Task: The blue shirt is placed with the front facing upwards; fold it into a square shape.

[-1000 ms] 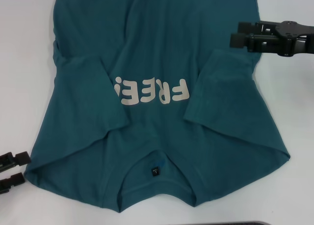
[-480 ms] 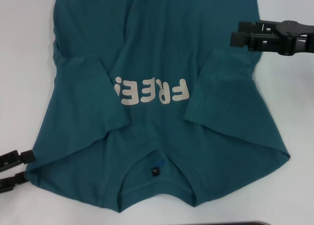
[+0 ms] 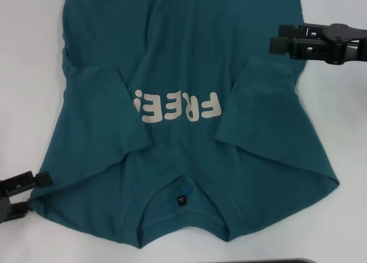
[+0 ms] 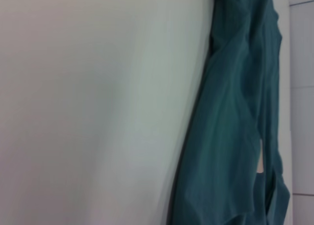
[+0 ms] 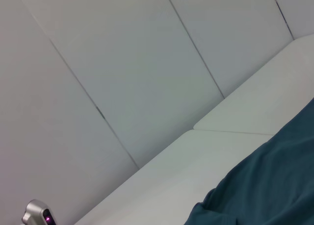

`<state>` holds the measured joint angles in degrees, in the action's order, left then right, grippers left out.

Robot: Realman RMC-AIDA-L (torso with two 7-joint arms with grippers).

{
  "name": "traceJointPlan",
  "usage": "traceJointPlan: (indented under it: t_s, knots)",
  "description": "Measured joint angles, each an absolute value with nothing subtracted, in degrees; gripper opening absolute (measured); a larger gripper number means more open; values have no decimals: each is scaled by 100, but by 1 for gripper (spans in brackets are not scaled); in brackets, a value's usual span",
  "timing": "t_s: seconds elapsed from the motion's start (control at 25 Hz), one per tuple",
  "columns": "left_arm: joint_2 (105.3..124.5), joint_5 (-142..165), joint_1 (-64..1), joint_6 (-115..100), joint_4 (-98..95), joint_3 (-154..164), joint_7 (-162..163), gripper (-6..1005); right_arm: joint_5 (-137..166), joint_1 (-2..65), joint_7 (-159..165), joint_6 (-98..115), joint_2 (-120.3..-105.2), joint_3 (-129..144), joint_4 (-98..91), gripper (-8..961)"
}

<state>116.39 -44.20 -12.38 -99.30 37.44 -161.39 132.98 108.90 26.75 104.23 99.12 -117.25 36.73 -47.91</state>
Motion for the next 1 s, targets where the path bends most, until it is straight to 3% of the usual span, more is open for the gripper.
traceJointPlan:
  t_s: [0.76,0.88,1.0]
  knots:
    - [11740,-4272,-1556,-9871,3789,-16168,13409,900,10880,2688,10441,9893,-11716,3555,-4792,853]
    - [11740,-4228,-1556,-9849,3878,-16120,13448,805,10879,2703,10491,9889,-11715,3513,-4790,853]
    - [11867,-4043,-1556,-9866,4262,-16092,13488,716,10880,2715,10513,9917,-11716,3405,-4790,853]
